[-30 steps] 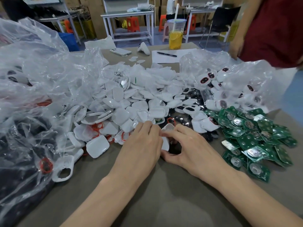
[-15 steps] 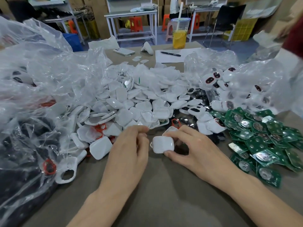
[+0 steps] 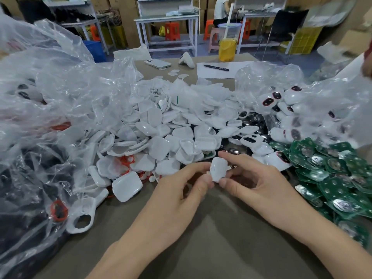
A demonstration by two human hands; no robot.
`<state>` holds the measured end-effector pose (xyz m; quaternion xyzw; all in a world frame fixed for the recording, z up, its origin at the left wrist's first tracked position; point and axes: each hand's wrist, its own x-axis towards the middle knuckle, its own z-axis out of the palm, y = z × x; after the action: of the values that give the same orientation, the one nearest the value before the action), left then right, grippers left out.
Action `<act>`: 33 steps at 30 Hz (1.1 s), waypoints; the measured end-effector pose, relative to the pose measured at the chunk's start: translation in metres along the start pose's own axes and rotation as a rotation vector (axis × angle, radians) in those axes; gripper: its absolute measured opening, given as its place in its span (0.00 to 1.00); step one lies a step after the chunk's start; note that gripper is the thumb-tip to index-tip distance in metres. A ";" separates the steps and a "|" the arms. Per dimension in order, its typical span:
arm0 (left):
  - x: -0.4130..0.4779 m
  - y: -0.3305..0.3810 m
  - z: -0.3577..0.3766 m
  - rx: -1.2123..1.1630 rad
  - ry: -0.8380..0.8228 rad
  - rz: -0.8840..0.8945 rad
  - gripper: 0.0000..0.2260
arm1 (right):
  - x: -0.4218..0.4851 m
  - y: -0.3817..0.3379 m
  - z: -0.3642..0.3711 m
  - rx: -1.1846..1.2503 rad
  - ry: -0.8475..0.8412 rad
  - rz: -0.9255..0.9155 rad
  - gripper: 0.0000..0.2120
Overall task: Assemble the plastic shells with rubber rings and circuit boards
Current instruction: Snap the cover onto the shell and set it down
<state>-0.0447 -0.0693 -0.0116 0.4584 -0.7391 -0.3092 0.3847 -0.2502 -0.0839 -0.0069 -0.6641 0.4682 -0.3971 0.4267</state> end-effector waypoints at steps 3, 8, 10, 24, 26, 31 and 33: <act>-0.001 -0.001 0.000 -0.018 0.003 0.003 0.13 | -0.001 -0.004 0.002 0.070 -0.017 0.030 0.28; -0.001 0.001 0.001 0.049 -0.045 0.065 0.16 | 0.001 -0.006 0.006 0.147 -0.019 0.044 0.17; -0.002 0.001 0.001 0.091 -0.060 0.074 0.18 | 0.001 -0.008 0.005 0.145 -0.035 0.030 0.14; -0.002 0.000 0.004 0.354 -0.122 0.200 0.19 | -0.004 -0.008 0.009 -0.014 0.047 -0.021 0.20; -0.003 -0.001 0.003 0.329 -0.108 0.191 0.20 | -0.006 -0.011 0.009 -0.013 0.021 -0.004 0.22; 0.002 -0.004 0.003 0.310 -0.081 0.185 0.21 | -0.004 -0.014 0.010 0.106 -0.045 0.042 0.16; 0.002 -0.004 0.004 0.335 -0.082 0.202 0.21 | -0.003 -0.014 0.009 0.114 -0.051 0.050 0.15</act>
<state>-0.0469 -0.0722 -0.0169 0.4265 -0.8374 -0.1601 0.3020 -0.2389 -0.0769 0.0033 -0.6367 0.4504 -0.3952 0.4854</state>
